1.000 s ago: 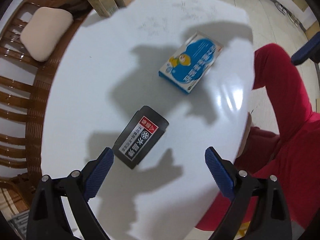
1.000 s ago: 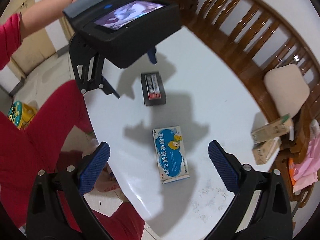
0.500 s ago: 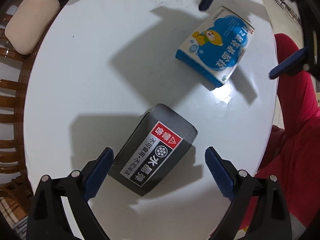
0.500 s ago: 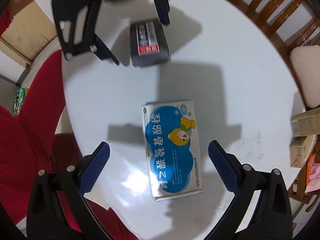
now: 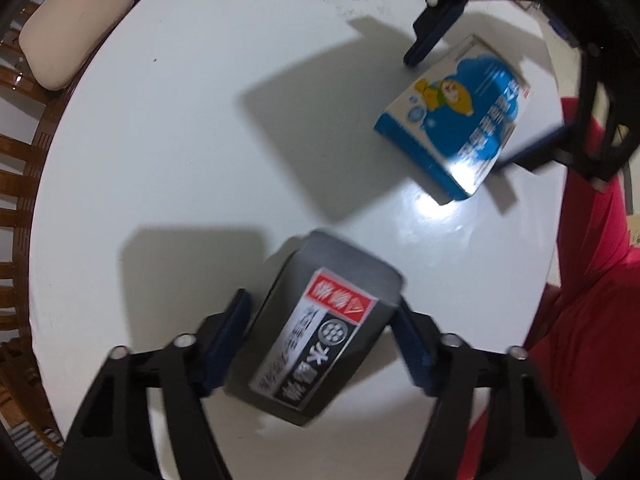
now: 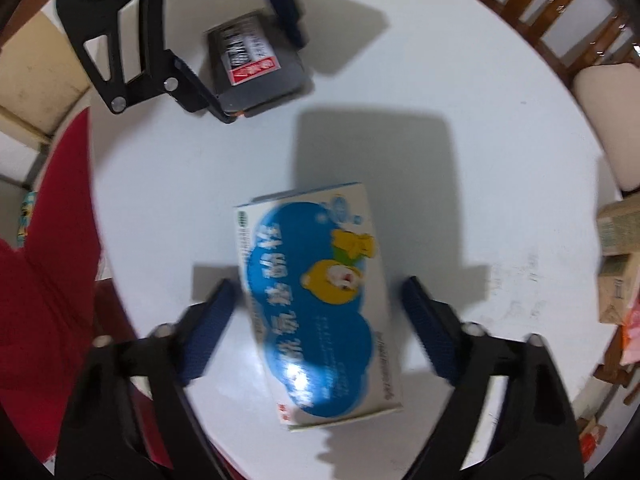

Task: Collect trash
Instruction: 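Close the left tool on the black box while the right tool grasps the white-blue box, then carry the black box and white-blue box off the table down over the plastic bag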

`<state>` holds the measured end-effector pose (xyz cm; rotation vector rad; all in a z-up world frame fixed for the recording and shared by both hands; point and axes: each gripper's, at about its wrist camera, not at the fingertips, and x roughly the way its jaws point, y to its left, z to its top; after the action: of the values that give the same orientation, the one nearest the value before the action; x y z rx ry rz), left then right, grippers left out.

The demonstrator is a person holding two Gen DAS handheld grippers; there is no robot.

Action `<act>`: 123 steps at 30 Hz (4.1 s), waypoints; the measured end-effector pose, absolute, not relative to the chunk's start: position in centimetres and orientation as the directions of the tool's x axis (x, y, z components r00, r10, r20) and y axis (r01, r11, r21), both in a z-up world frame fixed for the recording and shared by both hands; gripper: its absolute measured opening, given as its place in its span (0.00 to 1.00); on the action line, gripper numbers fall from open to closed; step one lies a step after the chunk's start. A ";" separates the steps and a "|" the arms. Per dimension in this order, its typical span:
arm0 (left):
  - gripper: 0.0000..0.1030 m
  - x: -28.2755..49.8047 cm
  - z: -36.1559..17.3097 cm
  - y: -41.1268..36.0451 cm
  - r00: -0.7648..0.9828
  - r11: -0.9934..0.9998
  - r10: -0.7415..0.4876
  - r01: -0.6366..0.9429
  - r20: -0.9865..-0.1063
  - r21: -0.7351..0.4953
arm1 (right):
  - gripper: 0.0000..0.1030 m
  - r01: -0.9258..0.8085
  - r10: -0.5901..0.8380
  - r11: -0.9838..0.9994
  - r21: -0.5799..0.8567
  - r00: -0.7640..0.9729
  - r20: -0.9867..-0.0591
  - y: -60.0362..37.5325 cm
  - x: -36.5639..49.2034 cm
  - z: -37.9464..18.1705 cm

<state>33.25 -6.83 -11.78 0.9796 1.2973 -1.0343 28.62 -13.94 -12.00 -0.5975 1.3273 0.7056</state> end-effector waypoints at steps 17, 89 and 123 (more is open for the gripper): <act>0.53 31.3 -10.4 -0.9 0.204 0.711 -0.085 0.698 -0.975 0.085 | 0.60 -0.452 0.064 0.889 -0.075 0.286 -0.956 -15.4 23.7 -9.7; 0.53 3.4 -5.2 0.8 0.445 0.870 -0.247 0.492 -0.861 0.004 | 0.60 -0.399 0.164 0.910 -0.112 0.595 -0.787 -8.0 -2.7 -1.7; 0.53 8.1 -24.7 -1.3 0.090 0.925 -0.224 0.332 -0.971 -0.183 | 0.60 -0.254 0.116 0.967 0.029 0.334 -0.936 -11.1 2.0 -21.5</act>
<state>8.07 -1.34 -24.71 0.0919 1.4225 -0.4140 2.03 -11.10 -21.51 -0.1302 1.2075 0.2422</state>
